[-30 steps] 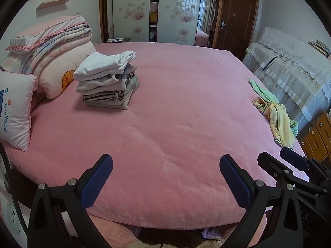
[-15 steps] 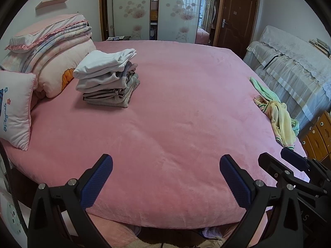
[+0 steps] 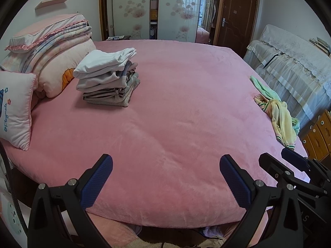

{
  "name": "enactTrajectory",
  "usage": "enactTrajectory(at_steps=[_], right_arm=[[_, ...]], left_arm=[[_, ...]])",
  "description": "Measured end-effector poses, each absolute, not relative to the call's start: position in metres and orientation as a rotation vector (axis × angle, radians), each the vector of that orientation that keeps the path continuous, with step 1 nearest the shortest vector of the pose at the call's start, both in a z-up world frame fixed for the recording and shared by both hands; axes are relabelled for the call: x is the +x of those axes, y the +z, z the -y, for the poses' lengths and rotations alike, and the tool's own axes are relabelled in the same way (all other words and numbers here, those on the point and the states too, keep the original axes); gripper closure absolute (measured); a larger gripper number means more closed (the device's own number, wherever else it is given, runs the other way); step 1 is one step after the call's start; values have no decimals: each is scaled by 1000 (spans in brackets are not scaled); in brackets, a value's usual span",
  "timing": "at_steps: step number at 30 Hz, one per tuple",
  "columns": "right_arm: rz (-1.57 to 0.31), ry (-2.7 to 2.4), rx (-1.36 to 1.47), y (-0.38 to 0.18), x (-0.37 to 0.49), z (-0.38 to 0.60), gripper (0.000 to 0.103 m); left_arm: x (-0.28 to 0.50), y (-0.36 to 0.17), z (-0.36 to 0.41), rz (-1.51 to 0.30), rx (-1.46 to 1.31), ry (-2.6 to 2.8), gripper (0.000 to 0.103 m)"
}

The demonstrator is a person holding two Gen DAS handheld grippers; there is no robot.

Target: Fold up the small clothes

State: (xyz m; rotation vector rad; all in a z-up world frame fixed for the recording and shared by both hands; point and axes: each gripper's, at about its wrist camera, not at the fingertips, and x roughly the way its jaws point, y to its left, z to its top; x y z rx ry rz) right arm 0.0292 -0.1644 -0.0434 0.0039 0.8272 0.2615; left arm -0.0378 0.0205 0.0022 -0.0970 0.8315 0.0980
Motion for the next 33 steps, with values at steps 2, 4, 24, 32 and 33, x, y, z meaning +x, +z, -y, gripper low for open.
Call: enactTrajectory(at_steps=[2,4,24,32,33], right_arm=[[-828,262,4,-44,30,165,40],[-829,262,5,-43,29,165,40],[-827,259,11,-43,30,167,40],[-827,261,12,-44,31,167,40],[-827,260,12,-44,30,167,40]], left_arm=[[-38,2,-21,-832,-97,96,0],[-38,2,-21,-832,-97,97,0],[-41,3,-21,-835,-76,79,0],[-42,2,-19,-838,-76,74,0],[-42,2,-19,-838,-75,74,0]])
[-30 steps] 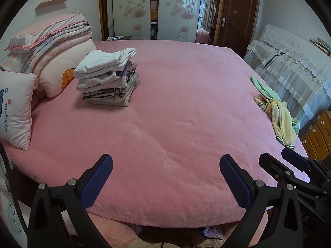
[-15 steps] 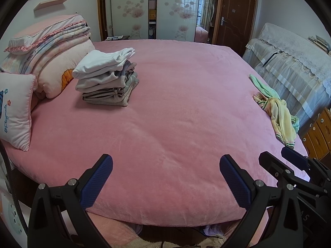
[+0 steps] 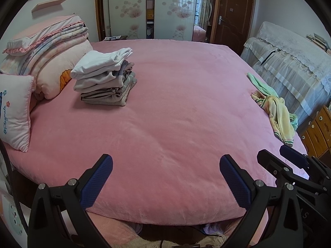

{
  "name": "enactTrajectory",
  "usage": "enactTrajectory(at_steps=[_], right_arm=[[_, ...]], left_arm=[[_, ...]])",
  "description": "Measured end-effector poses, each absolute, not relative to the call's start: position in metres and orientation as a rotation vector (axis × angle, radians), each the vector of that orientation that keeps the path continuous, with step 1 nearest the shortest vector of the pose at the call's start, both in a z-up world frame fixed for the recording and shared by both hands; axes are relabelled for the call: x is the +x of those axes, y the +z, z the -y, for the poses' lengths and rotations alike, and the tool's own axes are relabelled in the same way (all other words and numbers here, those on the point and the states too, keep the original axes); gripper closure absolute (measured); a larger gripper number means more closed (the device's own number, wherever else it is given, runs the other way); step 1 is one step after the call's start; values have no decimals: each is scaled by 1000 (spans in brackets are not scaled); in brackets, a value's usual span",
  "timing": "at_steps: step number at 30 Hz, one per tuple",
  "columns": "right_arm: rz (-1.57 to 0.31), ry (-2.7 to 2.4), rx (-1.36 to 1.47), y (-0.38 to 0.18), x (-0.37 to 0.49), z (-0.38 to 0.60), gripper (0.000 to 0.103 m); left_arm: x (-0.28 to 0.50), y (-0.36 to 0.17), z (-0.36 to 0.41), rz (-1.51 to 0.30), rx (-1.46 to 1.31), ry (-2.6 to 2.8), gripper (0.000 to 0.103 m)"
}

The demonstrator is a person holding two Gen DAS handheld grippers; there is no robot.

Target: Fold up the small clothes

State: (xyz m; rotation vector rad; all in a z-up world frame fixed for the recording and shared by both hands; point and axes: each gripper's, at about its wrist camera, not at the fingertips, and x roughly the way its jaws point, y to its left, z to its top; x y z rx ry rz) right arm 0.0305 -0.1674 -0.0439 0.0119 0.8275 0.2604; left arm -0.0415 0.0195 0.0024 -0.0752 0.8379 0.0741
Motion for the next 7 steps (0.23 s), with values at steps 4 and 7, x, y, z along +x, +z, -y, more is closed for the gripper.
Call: enactTrajectory(at_steps=[4,7], right_arm=[[-826,260,11,-44,30,168,40],[-828,259,12,-45,30,168,40]], left_arm=[[-42,2,-19,-841,-73,74,0],[-43,0,-19,-847,-73,71,0]])
